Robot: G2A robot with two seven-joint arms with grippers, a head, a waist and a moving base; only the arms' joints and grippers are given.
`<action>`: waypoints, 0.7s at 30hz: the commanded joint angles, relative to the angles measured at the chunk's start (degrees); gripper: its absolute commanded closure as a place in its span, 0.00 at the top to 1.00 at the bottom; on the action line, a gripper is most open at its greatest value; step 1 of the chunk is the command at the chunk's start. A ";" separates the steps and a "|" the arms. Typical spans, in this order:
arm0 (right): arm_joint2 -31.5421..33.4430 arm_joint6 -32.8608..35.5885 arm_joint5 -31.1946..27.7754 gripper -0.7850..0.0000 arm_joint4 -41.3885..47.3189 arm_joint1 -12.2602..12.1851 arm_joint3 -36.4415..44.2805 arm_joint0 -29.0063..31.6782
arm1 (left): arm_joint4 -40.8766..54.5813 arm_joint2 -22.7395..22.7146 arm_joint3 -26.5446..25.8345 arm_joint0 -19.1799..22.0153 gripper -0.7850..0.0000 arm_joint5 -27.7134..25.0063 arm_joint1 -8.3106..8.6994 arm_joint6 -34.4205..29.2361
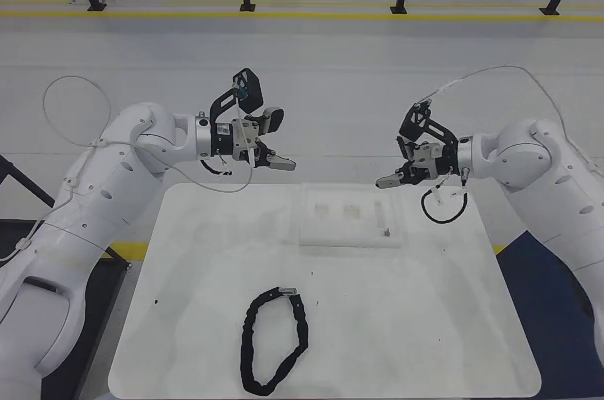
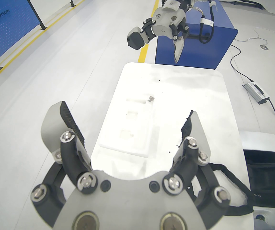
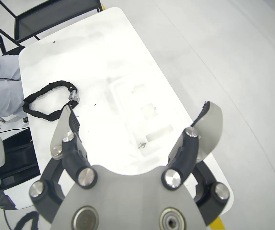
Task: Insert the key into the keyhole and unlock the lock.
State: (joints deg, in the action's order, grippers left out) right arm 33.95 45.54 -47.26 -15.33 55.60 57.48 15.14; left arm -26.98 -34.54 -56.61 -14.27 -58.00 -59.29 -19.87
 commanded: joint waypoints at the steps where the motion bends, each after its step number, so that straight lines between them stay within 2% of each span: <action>1: -0.91 0.45 1.37 1.00 -0.82 0.72 -0.78 -0.44 | 0.00 0.00 0.00 0.00 1.00 0.00 0.00 0.00; 11: -5.57 6.36 10.36 1.00 -0.27 5.09 -7.62 -2.05 | 0.00 0.00 0.00 0.00 1.00 0.00 0.00 0.00; 21: -8.11 11.43 15.59 1.00 2.58 9.09 -15.70 -2.24 | 0.00 0.00 0.00 0.00 1.00 0.00 0.00 0.00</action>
State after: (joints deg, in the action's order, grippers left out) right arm 26.00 56.37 -32.35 -13.22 64.33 42.46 12.85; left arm -26.98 -34.54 -56.61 -14.27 -58.00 -59.29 -19.87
